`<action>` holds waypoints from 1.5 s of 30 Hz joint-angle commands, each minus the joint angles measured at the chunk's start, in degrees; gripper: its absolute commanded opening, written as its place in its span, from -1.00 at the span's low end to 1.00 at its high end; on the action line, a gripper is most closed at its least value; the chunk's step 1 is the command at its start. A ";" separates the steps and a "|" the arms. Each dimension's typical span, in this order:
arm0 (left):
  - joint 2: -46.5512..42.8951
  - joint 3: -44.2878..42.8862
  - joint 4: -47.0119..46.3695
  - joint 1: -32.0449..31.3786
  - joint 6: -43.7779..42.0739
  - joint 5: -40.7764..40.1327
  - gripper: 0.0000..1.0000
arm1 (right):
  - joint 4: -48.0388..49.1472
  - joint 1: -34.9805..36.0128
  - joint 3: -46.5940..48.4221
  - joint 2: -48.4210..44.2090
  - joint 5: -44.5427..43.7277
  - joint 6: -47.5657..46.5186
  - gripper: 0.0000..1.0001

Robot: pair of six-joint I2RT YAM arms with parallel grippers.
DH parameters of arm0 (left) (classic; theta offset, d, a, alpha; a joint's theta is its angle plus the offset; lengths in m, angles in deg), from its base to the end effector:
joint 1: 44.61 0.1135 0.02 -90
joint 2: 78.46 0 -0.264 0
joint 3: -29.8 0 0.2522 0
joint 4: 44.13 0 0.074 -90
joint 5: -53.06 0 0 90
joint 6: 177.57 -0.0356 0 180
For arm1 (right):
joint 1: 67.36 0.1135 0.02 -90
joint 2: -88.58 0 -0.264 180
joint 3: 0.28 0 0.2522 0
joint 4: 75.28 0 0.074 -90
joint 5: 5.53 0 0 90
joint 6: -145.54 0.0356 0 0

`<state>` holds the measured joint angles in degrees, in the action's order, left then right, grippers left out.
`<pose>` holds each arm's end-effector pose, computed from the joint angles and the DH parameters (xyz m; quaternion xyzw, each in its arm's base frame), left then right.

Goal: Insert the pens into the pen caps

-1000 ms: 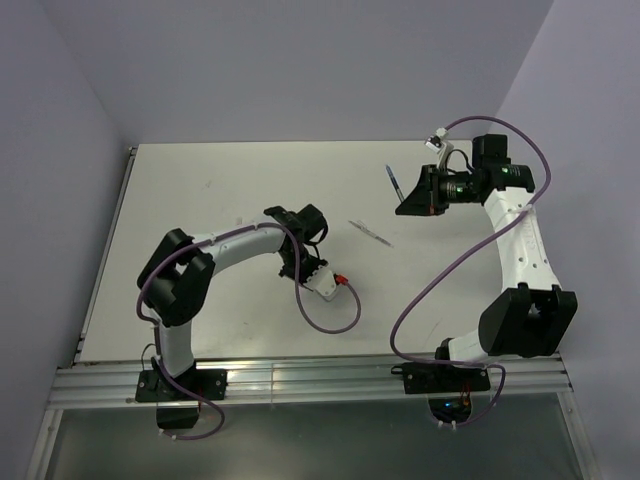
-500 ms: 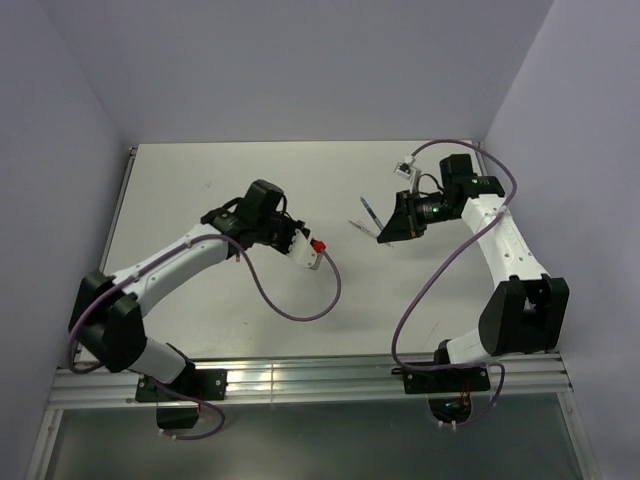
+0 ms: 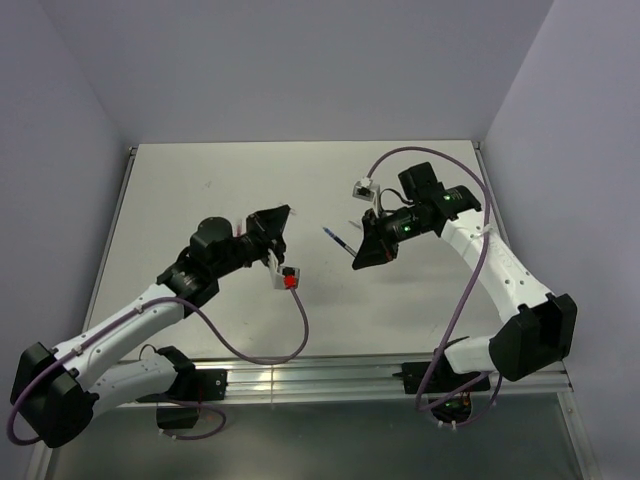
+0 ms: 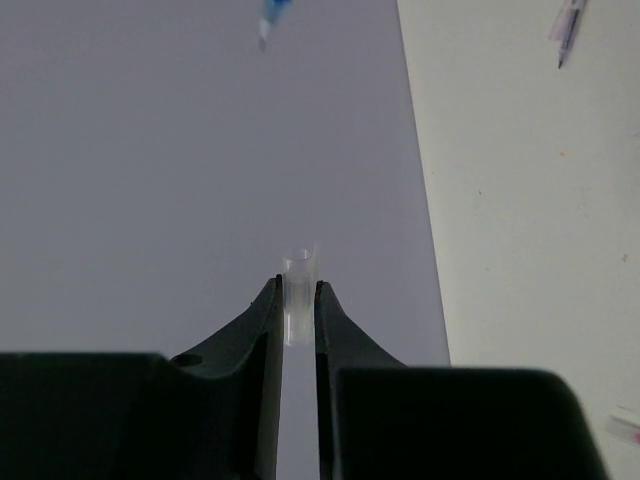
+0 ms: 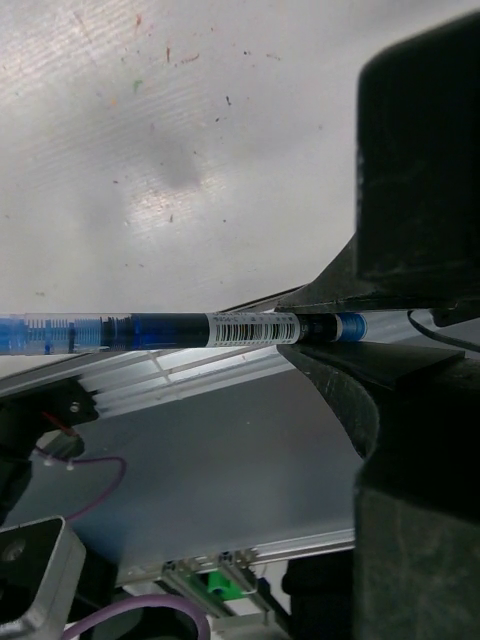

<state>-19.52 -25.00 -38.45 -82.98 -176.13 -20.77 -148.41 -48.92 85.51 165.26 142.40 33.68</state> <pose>0.1835 -0.1580 0.3030 0.7181 0.2573 0.1730 0.6230 0.2266 0.1073 0.3268 -0.3959 0.7628 0.4658 0.2107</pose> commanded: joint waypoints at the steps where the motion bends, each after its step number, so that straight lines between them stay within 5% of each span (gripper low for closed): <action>1: -1.81 -0.53 -6.25 -3.19 -2.16 -1.12 -0.99 | 0.22 2.91 4.25 -0.40 -2.90 0.77 -1.00; 12: -3.30 -0.36 -5.20 -8.39 -3.46 -1.40 -1.00 | 0.14 6.52 6.99 0.31 -4.49 1.92 -1.00; 45: -3.04 0.69 -0.54 -10.15 -9.09 0.45 -1.00 | 0.14 6.52 7.51 2.50 -4.76 2.09 -1.00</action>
<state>-22.45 -24.59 -38.86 -92.69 -183.03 -21.69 -148.61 -42.74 90.67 167.71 137.41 35.36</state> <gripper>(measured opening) 0.180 0.195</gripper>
